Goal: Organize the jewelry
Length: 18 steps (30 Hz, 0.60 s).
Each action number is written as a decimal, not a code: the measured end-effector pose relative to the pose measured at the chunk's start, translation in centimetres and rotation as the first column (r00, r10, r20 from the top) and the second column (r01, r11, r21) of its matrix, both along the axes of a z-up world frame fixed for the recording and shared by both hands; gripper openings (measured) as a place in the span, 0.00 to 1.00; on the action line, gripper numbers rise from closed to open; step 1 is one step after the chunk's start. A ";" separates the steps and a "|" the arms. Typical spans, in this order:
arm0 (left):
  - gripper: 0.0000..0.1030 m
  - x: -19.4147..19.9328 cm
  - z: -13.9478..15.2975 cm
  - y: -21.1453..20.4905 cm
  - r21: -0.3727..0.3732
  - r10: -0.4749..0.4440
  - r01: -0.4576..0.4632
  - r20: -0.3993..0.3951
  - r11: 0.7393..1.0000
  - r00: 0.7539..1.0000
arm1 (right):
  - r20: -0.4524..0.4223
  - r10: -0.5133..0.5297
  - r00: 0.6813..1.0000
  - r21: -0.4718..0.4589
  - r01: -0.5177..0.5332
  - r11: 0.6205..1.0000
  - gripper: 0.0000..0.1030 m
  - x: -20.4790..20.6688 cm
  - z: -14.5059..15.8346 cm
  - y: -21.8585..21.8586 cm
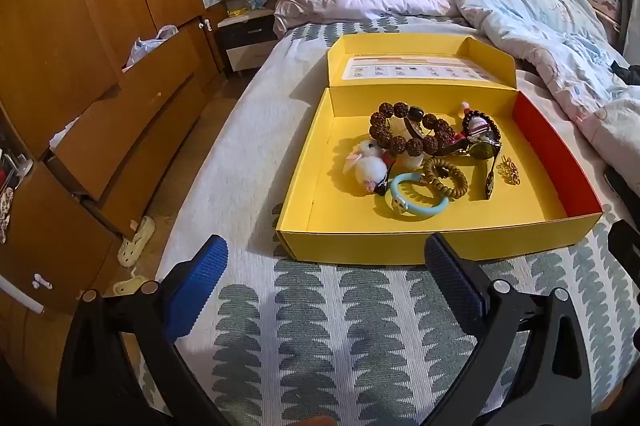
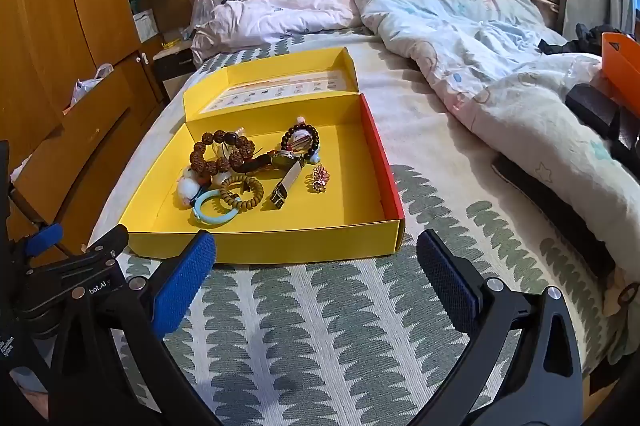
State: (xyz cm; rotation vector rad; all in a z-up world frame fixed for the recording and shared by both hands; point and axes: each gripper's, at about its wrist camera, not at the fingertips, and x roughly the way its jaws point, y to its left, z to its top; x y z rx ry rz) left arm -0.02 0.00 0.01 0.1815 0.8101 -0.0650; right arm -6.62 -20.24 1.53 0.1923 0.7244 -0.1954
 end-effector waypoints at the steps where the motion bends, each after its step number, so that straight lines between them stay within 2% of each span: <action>1: 0.95 0.0 0.0 -0.1 0.011 -0.003 0.003 -0.002 1.000 1.000 | -0.001 0.000 1.000 -0.001 0.000 1.000 0.97 0.0 0.0 0.0; 18: 0.95 -0.1 -0.1 -0.4 -0.012 -0.010 0.010 -0.010 1.000 1.000 | -0.006 -0.003 1.000 0.003 0.003 1.000 0.97 0.0 0.0 0.2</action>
